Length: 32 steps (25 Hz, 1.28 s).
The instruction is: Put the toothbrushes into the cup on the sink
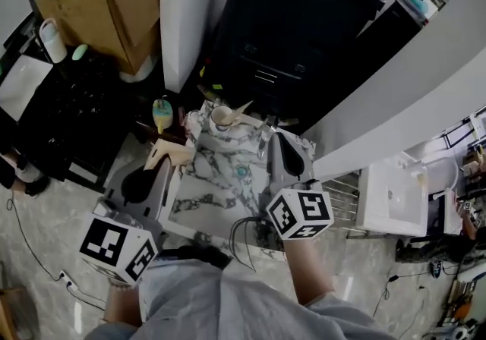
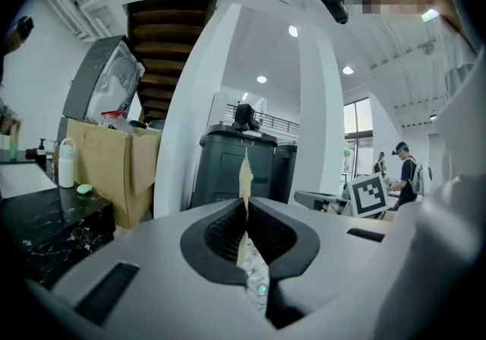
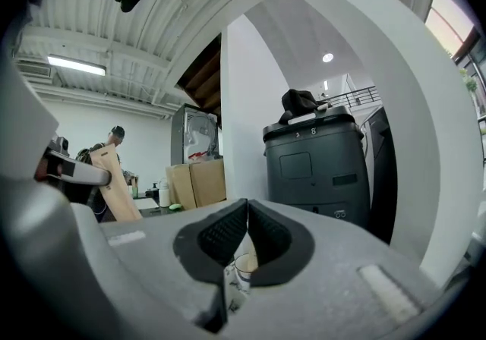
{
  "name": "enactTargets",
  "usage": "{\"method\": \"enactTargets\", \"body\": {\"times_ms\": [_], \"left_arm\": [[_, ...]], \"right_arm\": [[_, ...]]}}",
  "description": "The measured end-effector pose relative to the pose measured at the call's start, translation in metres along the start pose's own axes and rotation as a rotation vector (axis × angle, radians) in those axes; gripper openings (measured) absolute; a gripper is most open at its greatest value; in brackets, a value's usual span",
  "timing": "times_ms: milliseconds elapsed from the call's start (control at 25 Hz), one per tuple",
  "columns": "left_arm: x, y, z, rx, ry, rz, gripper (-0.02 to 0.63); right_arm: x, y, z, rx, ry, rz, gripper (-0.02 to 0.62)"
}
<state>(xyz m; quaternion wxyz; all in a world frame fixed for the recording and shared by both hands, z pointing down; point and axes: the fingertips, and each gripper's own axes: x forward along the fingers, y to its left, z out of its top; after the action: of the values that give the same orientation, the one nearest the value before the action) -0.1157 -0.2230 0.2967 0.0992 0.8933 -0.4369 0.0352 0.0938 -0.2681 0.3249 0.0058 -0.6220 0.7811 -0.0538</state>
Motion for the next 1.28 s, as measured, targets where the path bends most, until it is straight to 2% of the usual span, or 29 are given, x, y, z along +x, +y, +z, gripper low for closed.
{"method": "enactTargets", "body": {"times_ms": [400, 680, 1280], "left_arm": [[0.029, -0.017, 0.005, 0.013, -0.001, -0.083, 0.006], [0.04, -0.027, 0.005, 0.019, 0.005, -0.118, 0.006], [0.054, -0.031, -0.001, 0.008, 0.014, -0.116, 0.006]], "right_arm": [[-0.044, -0.02, 0.016, 0.018, -0.036, -0.072, -0.002], [-0.062, -0.025, 0.016, 0.044, -0.033, -0.092, -0.002], [-0.071, -0.035, 0.008, 0.082, -0.022, -0.101, -0.002]]}}
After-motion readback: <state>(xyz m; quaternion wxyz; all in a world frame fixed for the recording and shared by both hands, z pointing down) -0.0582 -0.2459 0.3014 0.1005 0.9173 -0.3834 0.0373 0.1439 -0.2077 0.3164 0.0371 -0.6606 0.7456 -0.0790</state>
